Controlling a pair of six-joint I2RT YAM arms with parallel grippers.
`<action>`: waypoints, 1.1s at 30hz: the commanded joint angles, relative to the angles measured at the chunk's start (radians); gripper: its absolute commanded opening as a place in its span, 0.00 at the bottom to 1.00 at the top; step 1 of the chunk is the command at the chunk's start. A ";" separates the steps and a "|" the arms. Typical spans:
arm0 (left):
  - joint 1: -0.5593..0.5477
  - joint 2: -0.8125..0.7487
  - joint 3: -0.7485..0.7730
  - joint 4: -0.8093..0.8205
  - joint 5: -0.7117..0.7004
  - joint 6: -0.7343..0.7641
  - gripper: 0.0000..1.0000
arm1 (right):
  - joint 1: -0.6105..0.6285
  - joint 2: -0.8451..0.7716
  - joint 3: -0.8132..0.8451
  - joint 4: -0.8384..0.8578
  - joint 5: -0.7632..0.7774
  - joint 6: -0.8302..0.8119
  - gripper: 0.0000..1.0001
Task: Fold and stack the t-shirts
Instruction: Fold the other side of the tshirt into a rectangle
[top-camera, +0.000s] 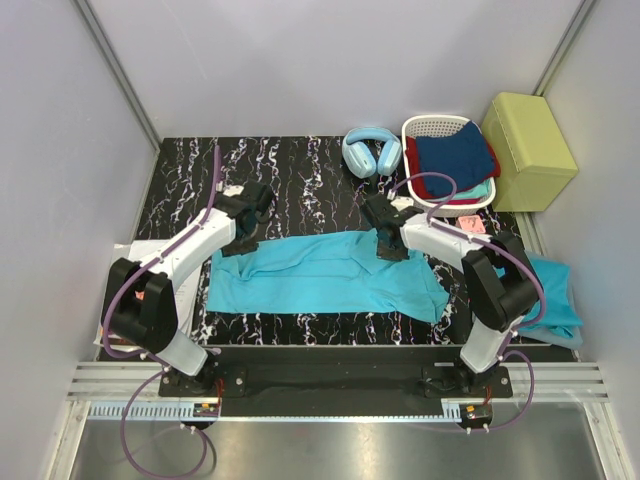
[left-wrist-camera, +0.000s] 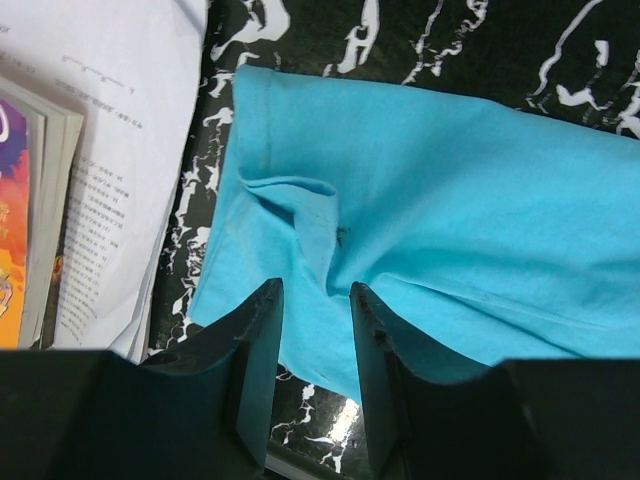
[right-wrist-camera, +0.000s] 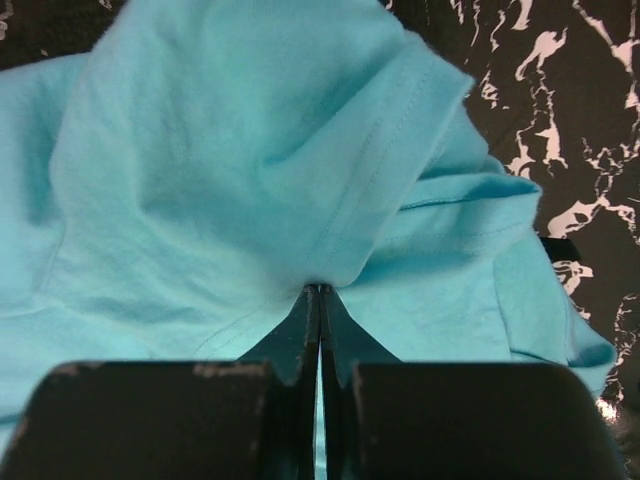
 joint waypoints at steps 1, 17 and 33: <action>0.005 -0.034 -0.005 -0.045 -0.089 -0.070 0.39 | -0.006 -0.099 -0.012 -0.010 0.056 -0.011 0.00; 0.203 0.057 -0.057 0.053 0.114 -0.061 0.39 | -0.005 -0.133 -0.044 -0.012 0.064 -0.027 0.00; 0.097 0.094 0.066 0.063 0.054 -0.023 0.66 | -0.006 -0.090 -0.013 0.003 0.042 -0.045 0.00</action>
